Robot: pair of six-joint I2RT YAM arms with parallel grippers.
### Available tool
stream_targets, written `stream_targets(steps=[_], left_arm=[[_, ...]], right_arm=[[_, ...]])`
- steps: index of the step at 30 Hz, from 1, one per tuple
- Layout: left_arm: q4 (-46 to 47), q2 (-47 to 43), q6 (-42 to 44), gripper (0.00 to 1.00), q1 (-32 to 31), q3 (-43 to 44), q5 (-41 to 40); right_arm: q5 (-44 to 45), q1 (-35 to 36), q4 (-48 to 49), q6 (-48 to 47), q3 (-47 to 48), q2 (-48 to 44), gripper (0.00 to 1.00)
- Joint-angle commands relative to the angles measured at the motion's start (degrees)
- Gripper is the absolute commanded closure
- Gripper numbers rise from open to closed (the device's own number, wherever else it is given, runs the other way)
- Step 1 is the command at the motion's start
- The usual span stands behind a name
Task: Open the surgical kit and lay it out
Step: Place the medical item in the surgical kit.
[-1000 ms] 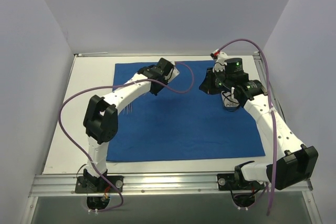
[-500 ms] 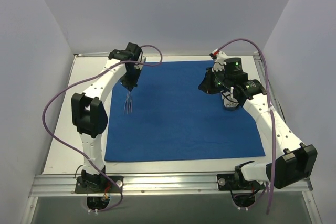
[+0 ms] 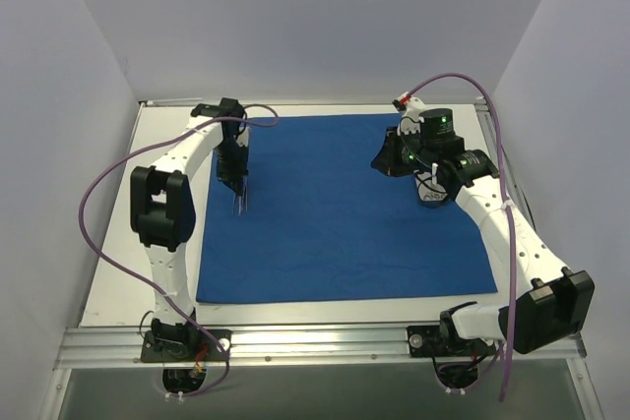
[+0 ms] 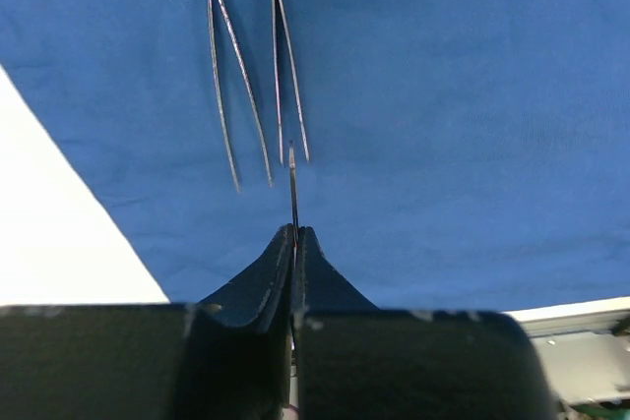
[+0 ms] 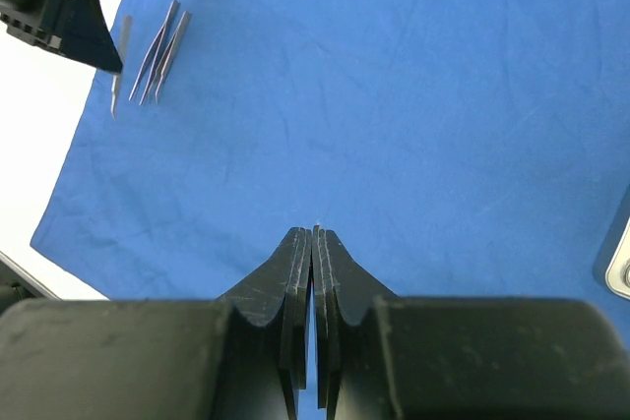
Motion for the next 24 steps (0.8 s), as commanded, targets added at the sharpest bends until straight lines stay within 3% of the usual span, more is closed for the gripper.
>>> stream_targets(steps=[1,24], left_arm=[[0.8,1.0,-2.2,0.98,1.6,0.3,4.1],[-2.8,10.0,-0.7,0.98,2.5,8.3,3.4]], right_arm=[[-0.8,-0.2,1.3,0.4,-0.3,-1.1,0.98],[-0.3,-0.3,0.9,-0.7,-0.6,-1.0,0.99]])
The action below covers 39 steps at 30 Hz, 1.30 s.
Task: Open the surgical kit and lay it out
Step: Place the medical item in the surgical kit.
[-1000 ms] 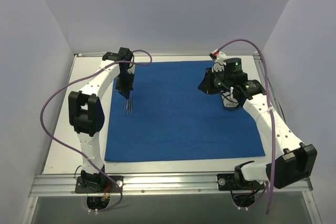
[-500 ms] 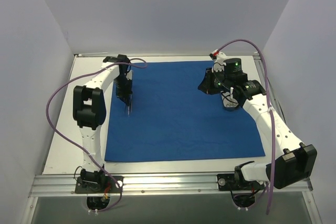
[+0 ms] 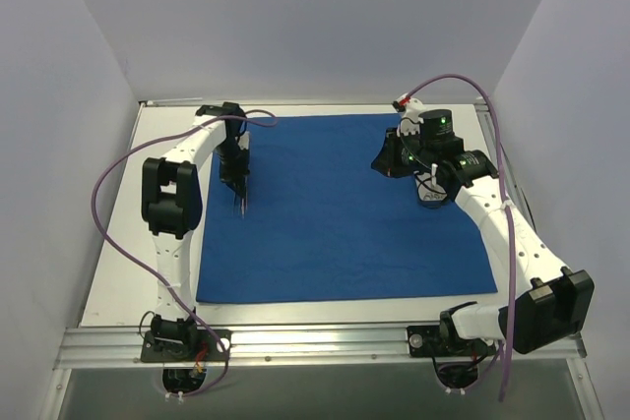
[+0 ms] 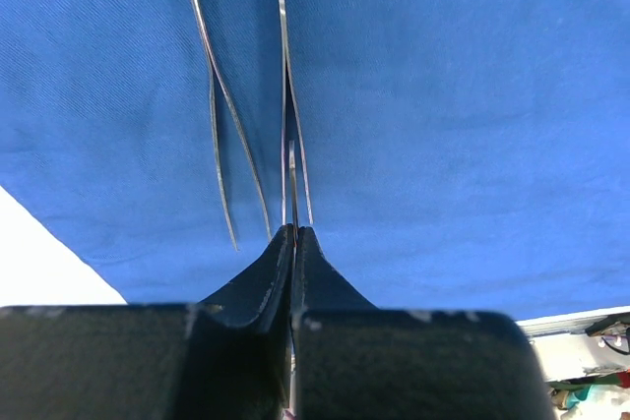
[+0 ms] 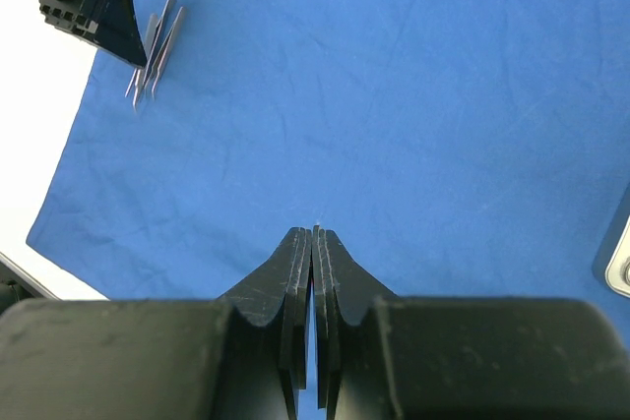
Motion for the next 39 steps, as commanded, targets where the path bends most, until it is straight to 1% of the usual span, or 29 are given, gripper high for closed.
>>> stream_targets(steps=[1,39], left_arm=[[-1.4,0.9,0.3,0.98,0.6,3.4,0.3],[0.7,0.9,0.7,0.98,0.1,-1.2,0.5]], right_arm=[[-0.3,-0.3,0.7,-0.4,-0.1,-1.0,0.99],[-0.9,-0.4,1.4,0.1,-0.5,-0.5,1.00]])
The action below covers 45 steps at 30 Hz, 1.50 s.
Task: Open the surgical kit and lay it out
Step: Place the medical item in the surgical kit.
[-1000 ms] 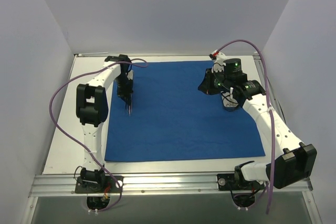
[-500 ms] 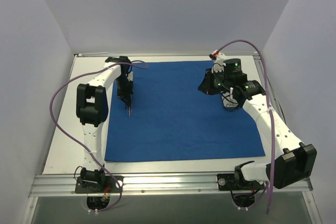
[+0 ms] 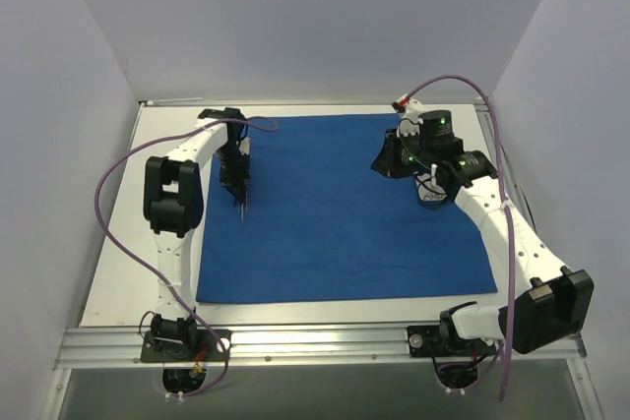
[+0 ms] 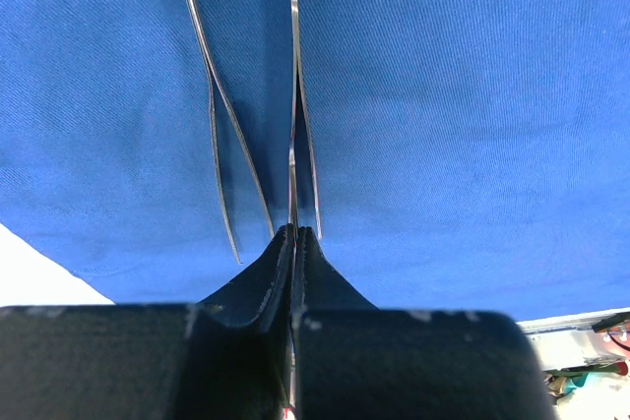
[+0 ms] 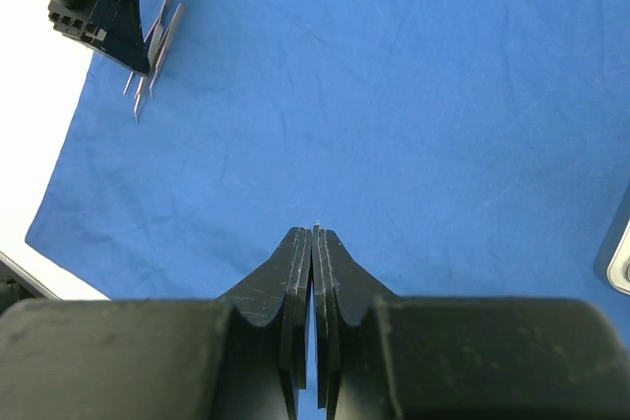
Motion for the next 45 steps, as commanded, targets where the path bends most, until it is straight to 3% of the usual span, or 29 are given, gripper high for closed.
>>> stream_targets(steps=[1,45], left_arm=[[0.8,-0.5,0.6,0.98,0.0,0.0,0.6],[1.2,-1.0,0.6,0.81,-0.2,-0.5,1.5]], right_arm=[[-0.9,-0.4,1.4,0.0,-0.1,-0.5,1.00],[-1.8,-0.3,1.5,0.4,-0.1,-0.2,1.00]])
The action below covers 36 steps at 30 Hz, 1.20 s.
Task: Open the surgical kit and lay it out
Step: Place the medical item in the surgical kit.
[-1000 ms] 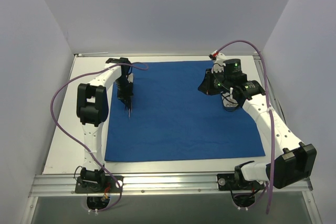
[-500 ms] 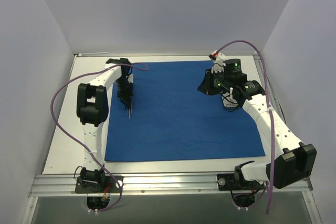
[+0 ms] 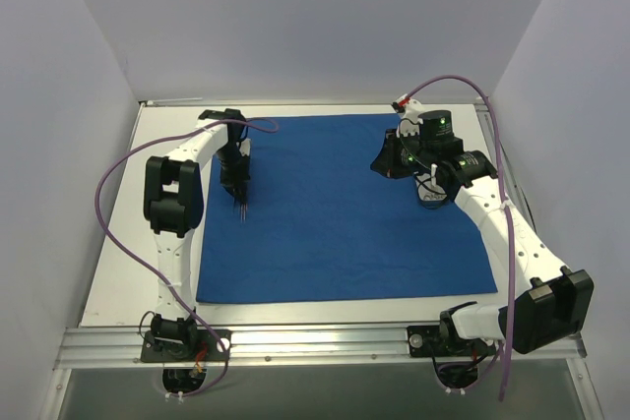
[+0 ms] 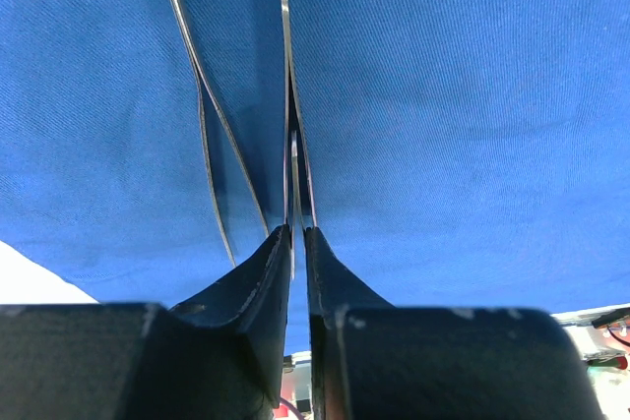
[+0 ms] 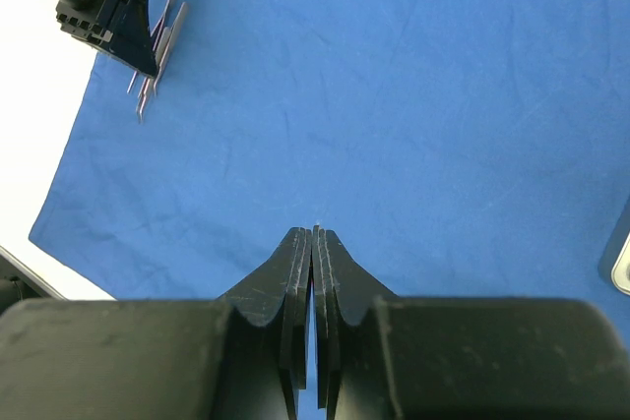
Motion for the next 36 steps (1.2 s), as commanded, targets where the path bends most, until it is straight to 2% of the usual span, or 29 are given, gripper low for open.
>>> stream_targets(steps=[1,22,27,36], left_arm=[[0.8,-1.0,0.4,0.81,-0.2,0.1,0.9],[1.2,-2.9,-0.4,0.74,-0.2,-0.4,0.4],[1.3,-3.5,-0.6,0.69,-0.2,-0.5,0.4],[1.0,-4.6,-0.9,0.68,-0.1,0.0,0.3]], right_arm=[[-1.3,-0.4,1.3,0.4,-0.1,-0.1,1.00],[-1.8,-0.4,2.0,0.7,-0.7,-0.5,1.00],[-1.8,-0.4,2.0,0.8,-0.9,-0.8,1.00],[-1.9,-0.4,2.3,1.1,-1.2,-0.8,1.00]])
